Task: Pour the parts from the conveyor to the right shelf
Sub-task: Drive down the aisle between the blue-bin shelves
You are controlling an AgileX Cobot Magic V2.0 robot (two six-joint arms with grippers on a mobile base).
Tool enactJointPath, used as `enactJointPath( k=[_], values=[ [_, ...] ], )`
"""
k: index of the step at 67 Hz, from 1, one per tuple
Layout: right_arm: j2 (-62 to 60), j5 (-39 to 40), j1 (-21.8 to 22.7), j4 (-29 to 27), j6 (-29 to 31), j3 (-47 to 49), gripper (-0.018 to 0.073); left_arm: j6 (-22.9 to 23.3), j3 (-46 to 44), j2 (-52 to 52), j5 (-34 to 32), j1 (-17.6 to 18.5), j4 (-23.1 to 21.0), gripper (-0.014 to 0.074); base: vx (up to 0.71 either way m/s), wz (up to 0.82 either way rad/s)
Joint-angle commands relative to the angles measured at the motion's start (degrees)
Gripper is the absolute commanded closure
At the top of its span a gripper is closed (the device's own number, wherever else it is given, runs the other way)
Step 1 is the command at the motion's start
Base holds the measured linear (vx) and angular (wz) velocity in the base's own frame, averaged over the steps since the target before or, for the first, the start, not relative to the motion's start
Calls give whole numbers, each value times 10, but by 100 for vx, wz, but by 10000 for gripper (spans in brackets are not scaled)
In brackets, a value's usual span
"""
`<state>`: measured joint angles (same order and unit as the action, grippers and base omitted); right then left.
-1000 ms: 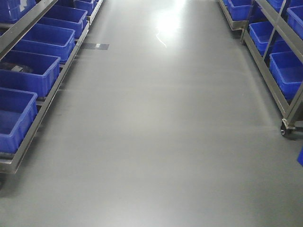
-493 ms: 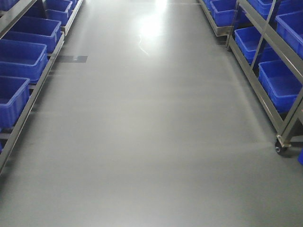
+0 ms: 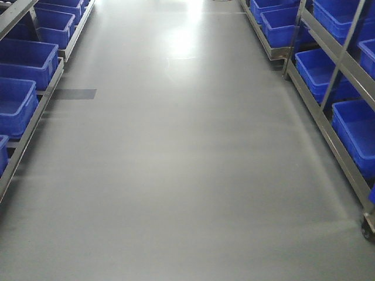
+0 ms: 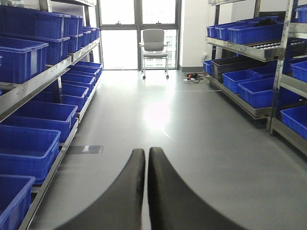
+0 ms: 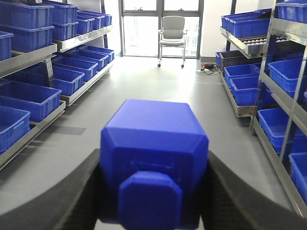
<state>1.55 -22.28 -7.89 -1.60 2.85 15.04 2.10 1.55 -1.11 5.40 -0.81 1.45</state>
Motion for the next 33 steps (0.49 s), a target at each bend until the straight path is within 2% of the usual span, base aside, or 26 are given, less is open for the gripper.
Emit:
enactJointPath(
  k=[1,33],
  values=[
    [7,46,0,4,6,14,568,4,-15,-2,-41,-1,-4,603,62,1],
    [7,46,0,4,6,14,568,4,-15,-2,-41,-1,-4,603,62,5]
  ],
)
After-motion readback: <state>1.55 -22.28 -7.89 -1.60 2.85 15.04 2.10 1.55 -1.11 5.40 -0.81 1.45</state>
